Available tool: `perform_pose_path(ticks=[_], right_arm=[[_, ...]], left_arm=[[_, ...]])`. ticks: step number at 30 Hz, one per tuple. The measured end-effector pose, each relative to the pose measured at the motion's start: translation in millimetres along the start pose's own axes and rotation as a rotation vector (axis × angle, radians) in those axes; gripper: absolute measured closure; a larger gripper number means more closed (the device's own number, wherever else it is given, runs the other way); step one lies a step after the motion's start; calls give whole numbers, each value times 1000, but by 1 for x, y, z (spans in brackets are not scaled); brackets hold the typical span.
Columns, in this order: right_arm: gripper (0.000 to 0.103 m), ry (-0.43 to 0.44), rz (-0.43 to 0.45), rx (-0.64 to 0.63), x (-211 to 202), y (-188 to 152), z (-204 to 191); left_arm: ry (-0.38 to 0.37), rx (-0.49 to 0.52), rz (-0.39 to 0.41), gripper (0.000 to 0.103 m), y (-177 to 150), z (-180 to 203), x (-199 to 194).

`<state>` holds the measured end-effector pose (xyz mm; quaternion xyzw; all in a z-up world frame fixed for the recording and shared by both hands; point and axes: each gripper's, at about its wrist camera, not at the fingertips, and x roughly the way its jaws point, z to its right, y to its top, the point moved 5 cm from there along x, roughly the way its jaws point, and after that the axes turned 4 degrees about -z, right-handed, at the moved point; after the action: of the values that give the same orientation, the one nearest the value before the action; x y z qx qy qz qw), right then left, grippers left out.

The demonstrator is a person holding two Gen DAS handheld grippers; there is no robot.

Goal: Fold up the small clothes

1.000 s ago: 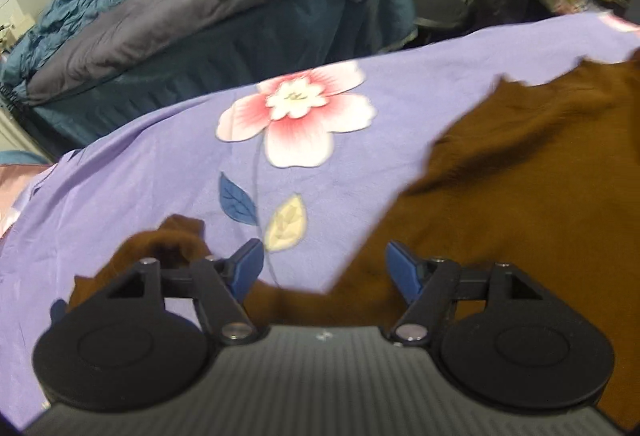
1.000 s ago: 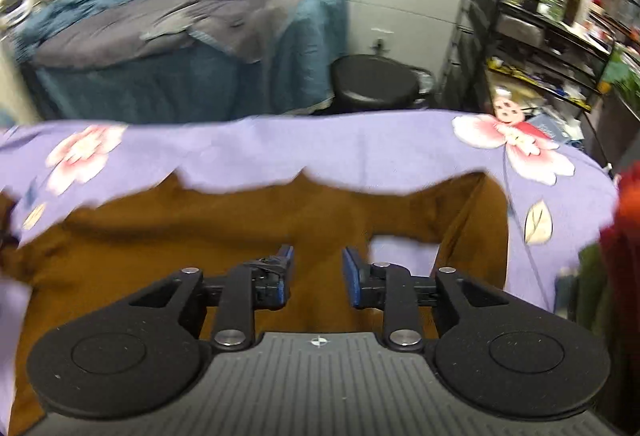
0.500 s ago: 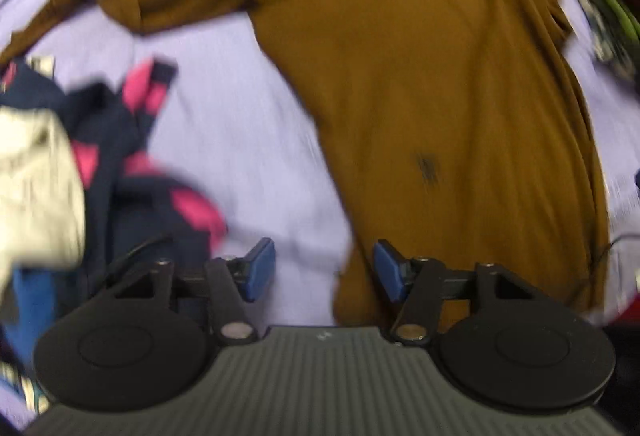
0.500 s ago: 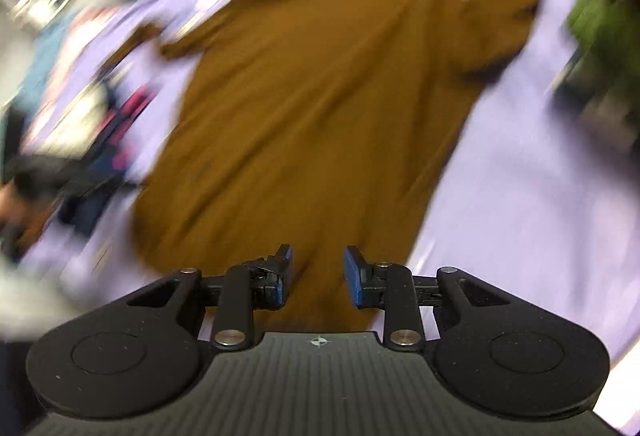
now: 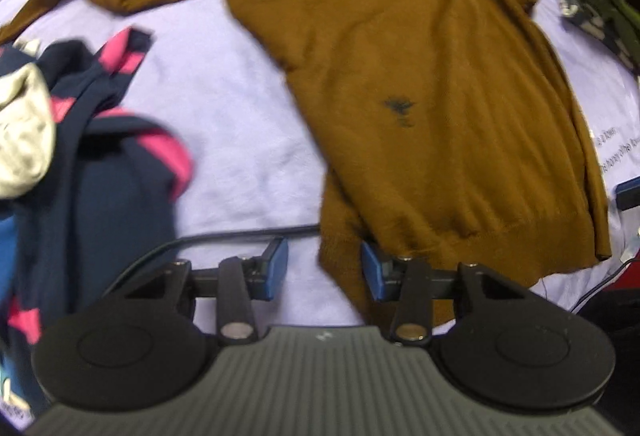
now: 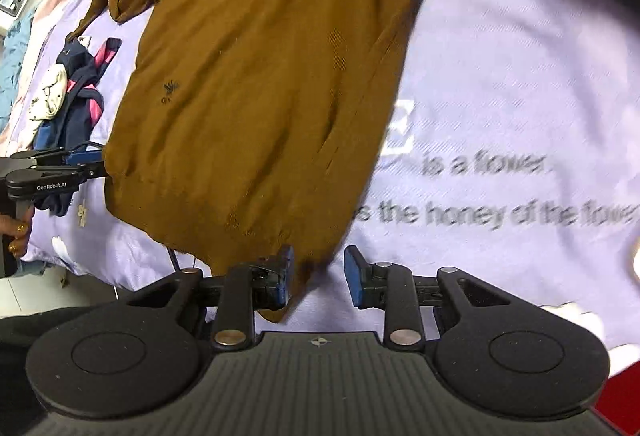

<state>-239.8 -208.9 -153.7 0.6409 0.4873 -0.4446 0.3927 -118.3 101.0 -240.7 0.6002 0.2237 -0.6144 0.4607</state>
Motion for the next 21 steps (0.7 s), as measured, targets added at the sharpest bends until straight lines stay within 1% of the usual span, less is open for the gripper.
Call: perform_pose_path(ticks=[1, 2, 3, 4, 5, 6, 7, 8, 9, 11, 13, 14, 15, 17, 18, 19, 20, 21], right_arm=[[52, -3, -9, 0, 7, -3, -2], [52, -3, -30, -2, 16, -6, -4], [52, -1, -44, -18, 21, -8, -9], [52, 1, -49, -44, 24, -9, -13], [52, 4, -45, -62, 27, -8, -16], [53, 3, -29, -66, 29, -7, -17], [60, 4, -23, -71, 30, -5, -19], [71, 4, -28, -77, 30, -3, -20], [95, 11, -31, -79, 27, -3, -20], [96, 6, -5, -61, 17, -2, -20], [96, 27, 39, -61, -8, -2, -21], [96, 37, 62, -70, -26, -2, -22], [96, 36, 77, -82, -42, -3, -22], [96, 28, 98, -81, -68, -5, -21], [96, 33, 85, -71, -74, -7, -20], [96, 36, 56, -68, -72, -9, -18], [96, 37, 31, -63, -68, -12, -18], [96, 40, 22, -59, -60, -15, -17]], left_arm=[[-1, 1, 4, 64, -1, 4, 2], [15, -7, 9, 66, -1, 8, 4], [18, -22, 17, 76, -1, 12, 4], [5, -35, 19, 90, -2, 16, 4], [-3, -45, 21, 95, -2, 21, 5], [13, -49, 25, 95, -2, 24, 6], [27, -49, 29, 97, -2, 28, 4], [25, -58, 35, 98, -1, 29, 1], [21, -73, 45, 98, 1, 29, -4], [54, -114, 89, 99, 5, 25, -27], [108, -163, 148, 99, 7, 13, -64], [141, -185, 160, 99, 5, 5, -81], [161, -205, 157, 99, 1, -2, -94], [173, -256, 144, 99, -11, -15, -112], [178, -278, 115, 99, -19, -19, -114], [169, -293, 75, 98, -27, -21, -110], [173, -305, 54, 98, -34, -23, -103], [185, -309, 50, 98, -40, -23, -94]])
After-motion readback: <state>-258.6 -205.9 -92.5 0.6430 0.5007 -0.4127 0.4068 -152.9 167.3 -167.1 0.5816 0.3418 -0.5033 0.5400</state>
